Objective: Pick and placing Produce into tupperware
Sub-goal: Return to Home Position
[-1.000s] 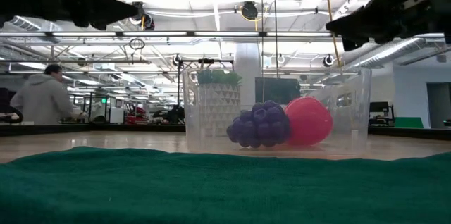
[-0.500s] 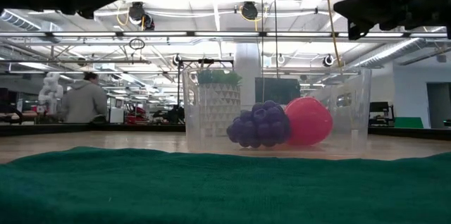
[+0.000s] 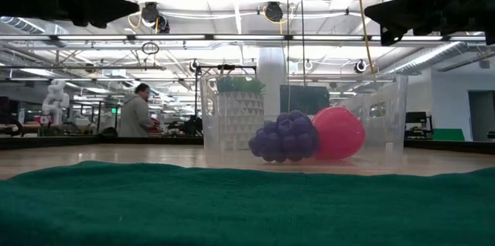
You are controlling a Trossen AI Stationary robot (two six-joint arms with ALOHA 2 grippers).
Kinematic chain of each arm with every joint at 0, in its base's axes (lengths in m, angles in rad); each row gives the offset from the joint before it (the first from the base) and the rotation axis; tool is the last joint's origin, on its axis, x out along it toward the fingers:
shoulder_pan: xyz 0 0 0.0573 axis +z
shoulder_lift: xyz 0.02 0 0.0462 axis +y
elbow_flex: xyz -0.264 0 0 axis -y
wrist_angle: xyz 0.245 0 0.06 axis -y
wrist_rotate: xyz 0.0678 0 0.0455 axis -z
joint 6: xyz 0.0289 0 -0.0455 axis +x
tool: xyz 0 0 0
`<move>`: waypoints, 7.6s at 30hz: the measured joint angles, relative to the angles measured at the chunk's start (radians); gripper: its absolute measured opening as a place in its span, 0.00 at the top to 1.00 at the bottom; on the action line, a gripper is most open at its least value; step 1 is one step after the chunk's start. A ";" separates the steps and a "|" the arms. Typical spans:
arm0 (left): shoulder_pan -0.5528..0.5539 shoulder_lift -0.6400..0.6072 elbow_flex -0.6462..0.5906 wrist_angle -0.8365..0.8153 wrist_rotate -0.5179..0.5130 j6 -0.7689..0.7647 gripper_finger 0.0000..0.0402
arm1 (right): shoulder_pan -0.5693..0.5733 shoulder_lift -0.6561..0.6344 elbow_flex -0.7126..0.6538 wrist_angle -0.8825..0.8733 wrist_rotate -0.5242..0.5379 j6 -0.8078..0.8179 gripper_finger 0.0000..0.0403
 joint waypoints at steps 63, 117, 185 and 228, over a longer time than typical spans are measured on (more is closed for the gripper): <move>0.066 -0.278 -0.160 -0.095 0.223 -0.113 0.94 | -0.008 -0.100 -0.152 0.061 0.016 0.090 1.00; 0.065 -0.278 -0.163 -0.237 0.251 -0.201 0.94 | -0.020 -0.100 -0.188 0.030 0.007 0.098 1.00; 0.066 -0.278 -0.164 -0.205 0.250 -0.227 0.94 | -0.020 -0.100 -0.188 0.060 0.009 0.105 1.00; 0.065 -0.278 -0.163 -0.205 0.250 -0.226 0.94 | -0.020 -0.100 -0.188 0.060 0.009 0.105 1.00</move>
